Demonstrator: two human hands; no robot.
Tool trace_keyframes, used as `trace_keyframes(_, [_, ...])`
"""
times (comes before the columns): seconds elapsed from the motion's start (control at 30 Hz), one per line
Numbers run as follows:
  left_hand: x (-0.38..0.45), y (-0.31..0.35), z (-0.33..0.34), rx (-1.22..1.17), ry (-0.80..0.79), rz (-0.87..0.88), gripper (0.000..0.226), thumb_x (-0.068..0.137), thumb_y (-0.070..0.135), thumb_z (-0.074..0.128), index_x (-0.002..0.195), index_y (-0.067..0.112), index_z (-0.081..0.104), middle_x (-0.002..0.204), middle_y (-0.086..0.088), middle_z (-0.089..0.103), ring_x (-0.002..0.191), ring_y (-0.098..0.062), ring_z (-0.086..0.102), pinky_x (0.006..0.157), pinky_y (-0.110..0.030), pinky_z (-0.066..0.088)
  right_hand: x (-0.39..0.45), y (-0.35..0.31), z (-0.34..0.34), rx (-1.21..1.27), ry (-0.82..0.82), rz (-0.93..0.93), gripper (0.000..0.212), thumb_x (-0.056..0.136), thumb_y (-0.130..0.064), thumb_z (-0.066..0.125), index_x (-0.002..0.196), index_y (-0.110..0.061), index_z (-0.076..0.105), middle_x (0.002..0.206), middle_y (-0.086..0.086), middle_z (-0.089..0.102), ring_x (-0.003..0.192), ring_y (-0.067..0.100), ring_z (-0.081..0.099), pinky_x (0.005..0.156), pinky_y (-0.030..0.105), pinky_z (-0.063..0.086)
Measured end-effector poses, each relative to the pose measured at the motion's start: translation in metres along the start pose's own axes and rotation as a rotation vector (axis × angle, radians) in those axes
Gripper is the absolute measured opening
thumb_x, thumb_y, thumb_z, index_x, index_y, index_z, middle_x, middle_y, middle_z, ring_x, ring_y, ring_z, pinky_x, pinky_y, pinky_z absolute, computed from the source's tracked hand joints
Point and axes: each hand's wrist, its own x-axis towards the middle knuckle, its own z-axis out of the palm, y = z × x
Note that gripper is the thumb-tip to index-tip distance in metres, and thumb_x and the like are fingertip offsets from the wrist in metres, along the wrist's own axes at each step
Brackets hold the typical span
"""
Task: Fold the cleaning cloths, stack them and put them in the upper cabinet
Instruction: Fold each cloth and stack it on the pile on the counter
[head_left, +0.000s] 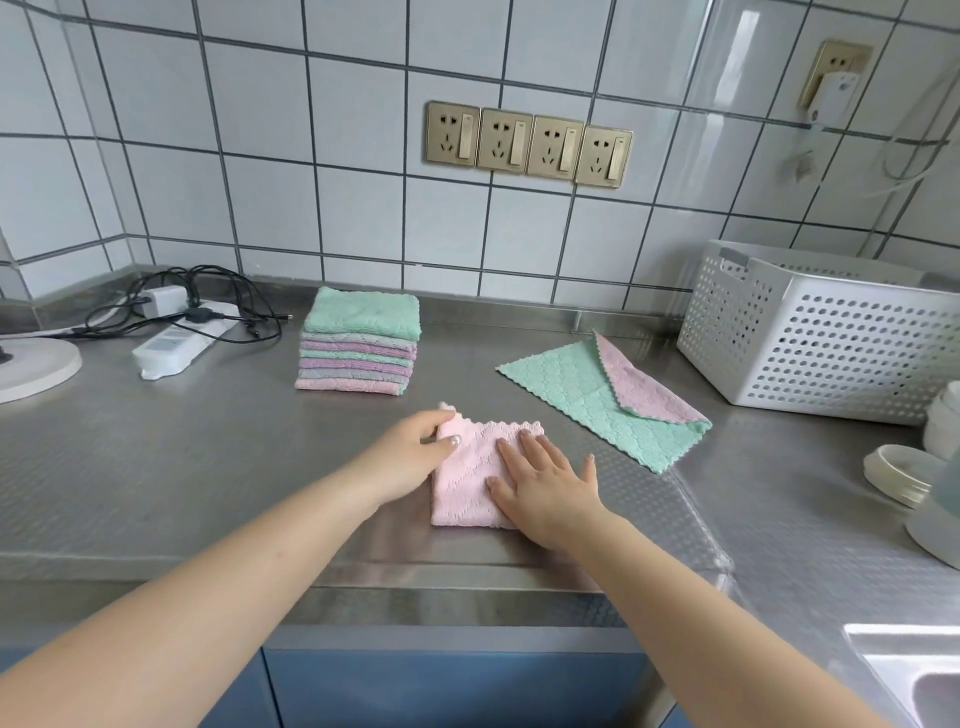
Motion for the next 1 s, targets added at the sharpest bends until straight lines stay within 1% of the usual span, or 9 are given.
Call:
trace_keyframes(0.1, [-0.002, 0.005, 0.001, -0.168, 0.052, -0.005, 0.05, 0.09, 0.011, 0.057, 0.137, 0.025, 0.044, 0.138, 0.009, 0.044, 0.125, -0.003, 0.04, 0.107, -0.027, 0.032, -0.001, 0.0, -0.001, 0.004, -0.006, 0.002, 0.06, 0.095, -0.057, 0.018, 0.15, -0.034, 0.007, 0.16, -0.007, -0.003, 0.147, 0.013, -0.005, 0.113, 0.062, -0.002])
trace_keyframes(0.2, [-0.009, 0.002, 0.004, -0.297, -0.109, -0.109, 0.051, 0.09, 0.008, 0.058, 0.135, 0.028, 0.045, 0.136, 0.008, 0.047, 0.123, -0.011, 0.049, 0.102, -0.035, 0.043, -0.002, 0.001, 0.0, 0.004, 0.008, 0.003, 0.06, 0.095, -0.057, 0.019, 0.149, -0.034, 0.007, 0.16, -0.007, -0.002, 0.147, 0.013, -0.005, 0.113, 0.062, -0.002])
trace_keyframes(0.4, [-0.019, 0.009, 0.002, 0.135, -0.08, 0.114, 0.048, 0.087, 0.0, 0.057, 0.133, 0.013, 0.05, 0.126, -0.02, 0.05, 0.113, -0.025, 0.045, 0.095, -0.03, 0.032, 0.004, 0.006, -0.007, 0.175, 0.02, 0.08, 0.07, 0.088, -0.062, 0.039, 0.148, -0.037, 0.014, 0.159, 0.001, 0.0, 0.147, 0.02, 0.004, 0.117, 0.049, 0.008])
trace_keyframes(0.47, [-0.015, 0.006, -0.006, 0.095, -0.033, 0.171, 0.048, 0.087, -0.003, 0.057, 0.132, 0.014, 0.051, 0.101, -0.013, 0.063, 0.087, -0.014, 0.058, 0.079, -0.025, 0.043, 0.009, 0.012, -0.016, 0.457, 0.09, 0.087, 0.076, 0.084, -0.056, 0.056, 0.147, -0.033, 0.019, 0.158, 0.003, 0.011, 0.143, 0.019, 0.022, 0.113, 0.035, 0.022])
trace_keyframes(0.53, [-0.004, 0.0, -0.018, 0.034, 0.016, 0.181, 0.05, 0.086, -0.002, 0.058, 0.125, 0.028, 0.055, 0.064, 0.017, 0.051, 0.049, -0.005, 0.047, 0.053, -0.013, 0.036, 0.015, 0.016, -0.026, 0.682, 0.151, 0.042, 0.076, 0.083, -0.044, 0.065, 0.146, -0.032, 0.024, 0.152, -0.002, 0.027, 0.135, 0.015, 0.035, 0.104, 0.028, 0.031])
trace_keyframes(0.63, [0.017, -0.008, -0.04, -0.063, 0.055, 0.168, 0.053, 0.086, 0.003, 0.06, 0.116, 0.046, 0.051, 0.095, 0.035, 0.055, 0.078, 0.011, 0.054, 0.075, -0.007, 0.038, 0.03, 0.011, -0.039, 0.889, 0.095, -0.031, 0.066, 0.084, -0.029, 0.068, 0.141, -0.037, 0.035, 0.143, -0.009, 0.039, 0.121, 0.003, 0.042, 0.092, 0.018, 0.036])
trace_keyframes(0.73, [0.034, -0.012, -0.061, -0.107, 0.087, 0.168, 0.051, 0.087, 0.004, 0.06, 0.125, 0.037, 0.051, 0.124, 0.022, 0.049, 0.09, 0.019, 0.056, 0.077, -0.001, 0.04, 0.053, -0.005, -0.051, 1.011, 0.126, -0.077, 0.042, 0.085, -0.021, 0.069, 0.122, -0.036, 0.056, 0.13, -0.012, 0.051, 0.095, -0.01, 0.051, 0.067, 0.003, 0.044])
trace_keyframes(0.83, [0.057, -0.013, -0.088, -0.095, 0.148, 0.15, 0.048, 0.088, 0.006, 0.059, 0.129, 0.03, 0.05, 0.128, 0.018, 0.047, 0.105, 0.004, 0.058, 0.078, -0.004, 0.04, 0.088, -0.027, -0.067, 1.075, 0.179, -0.097, 0.031, 0.083, -0.022, 0.07, 0.111, -0.035, 0.063, 0.126, -0.011, 0.058, 0.102, 0.002, 0.059, 0.081, 0.014, 0.047])
trace_keyframes(1.0, [0.105, -0.011, -0.143, 0.066, 0.279, 0.138, 0.042, 0.089, 0.022, 0.06, 0.13, 0.031, 0.051, 0.136, 0.01, 0.048, 0.126, -0.011, 0.044, 0.105, -0.025, 0.031, 0.148, -0.063, -0.101, 1.09, 0.22, -0.109, 0.042, 0.084, -0.026, 0.069, 0.125, -0.026, 0.059, 0.117, -0.007, 0.058, 0.075, -0.001, 0.051, 0.057, 0.012, 0.036])
